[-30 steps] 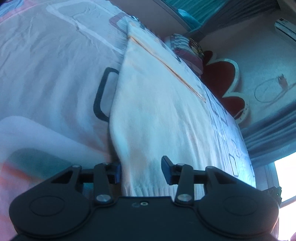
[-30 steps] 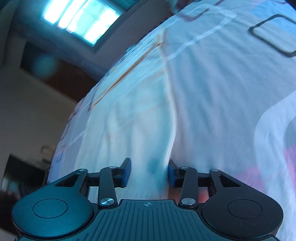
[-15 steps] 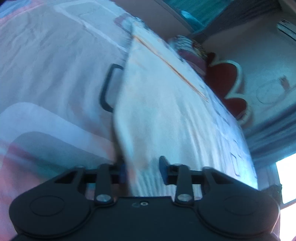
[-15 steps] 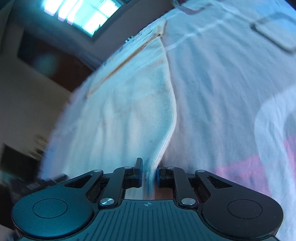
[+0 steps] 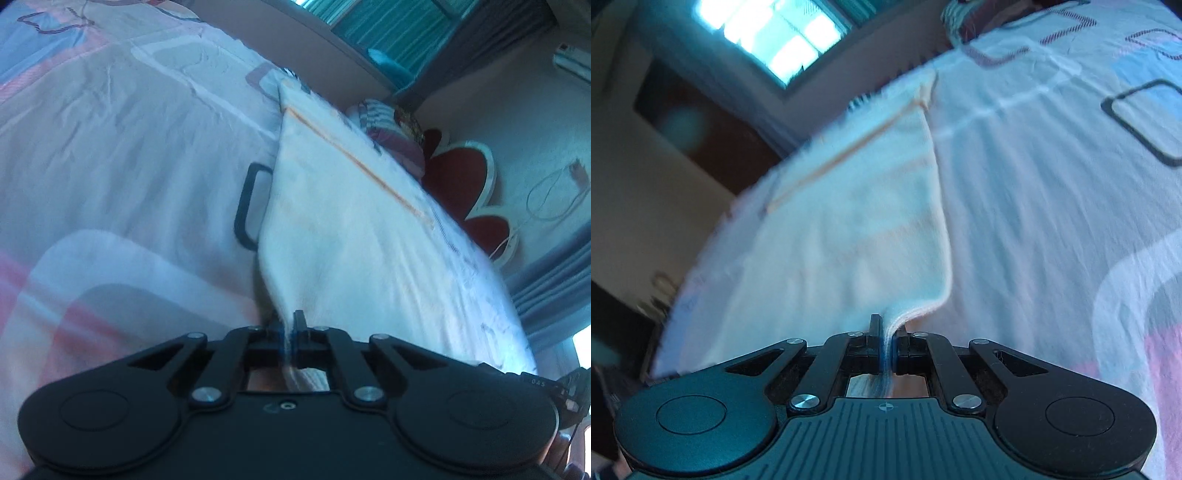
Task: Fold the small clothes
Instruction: 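Lift the held hem end and fold it over toward the collar with both grippers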
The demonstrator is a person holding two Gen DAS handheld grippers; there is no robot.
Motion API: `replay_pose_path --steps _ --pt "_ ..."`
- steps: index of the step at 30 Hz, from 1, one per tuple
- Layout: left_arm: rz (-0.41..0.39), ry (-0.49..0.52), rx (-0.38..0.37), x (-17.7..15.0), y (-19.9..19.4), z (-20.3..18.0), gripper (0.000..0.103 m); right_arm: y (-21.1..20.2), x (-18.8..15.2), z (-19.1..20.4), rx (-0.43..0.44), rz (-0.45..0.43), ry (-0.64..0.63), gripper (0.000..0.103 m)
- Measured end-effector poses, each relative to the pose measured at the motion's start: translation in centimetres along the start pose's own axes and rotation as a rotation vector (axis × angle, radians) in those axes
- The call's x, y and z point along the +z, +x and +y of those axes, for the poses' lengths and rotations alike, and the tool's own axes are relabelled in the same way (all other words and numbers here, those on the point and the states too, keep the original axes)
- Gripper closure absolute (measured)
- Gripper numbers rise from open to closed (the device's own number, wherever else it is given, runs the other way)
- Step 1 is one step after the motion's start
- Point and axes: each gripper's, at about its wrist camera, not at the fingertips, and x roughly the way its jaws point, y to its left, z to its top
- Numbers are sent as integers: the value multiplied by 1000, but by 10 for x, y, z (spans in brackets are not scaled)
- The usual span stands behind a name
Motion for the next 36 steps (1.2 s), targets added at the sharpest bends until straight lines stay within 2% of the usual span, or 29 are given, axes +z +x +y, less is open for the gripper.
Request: replay_pose_path --steps 4,7,13,18,22,26,34,36 --pt "-66 -66 -52 19 -4 -6 100 -7 25 18 35 -52 -17 100" --pt "-114 -81 -104 46 1 -20 100 4 53 33 44 -79 -37 100" --pt "-182 -54 -112 117 30 -57 100 31 125 57 15 -149 -61 100" --pt "-227 -35 -102 181 66 -76 100 66 197 54 8 -180 -51 100" --pt "-217 -17 -75 220 112 -84 100 106 248 39 4 -172 -36 100" --pt "-184 -29 -47 245 156 -83 100 147 283 15 -3 -153 8 100" --pt "-111 -16 41 276 226 -67 100 220 315 -34 -18 -76 102 100" --pt "-96 -27 18 280 238 -61 100 231 318 -45 9 -65 128 99"
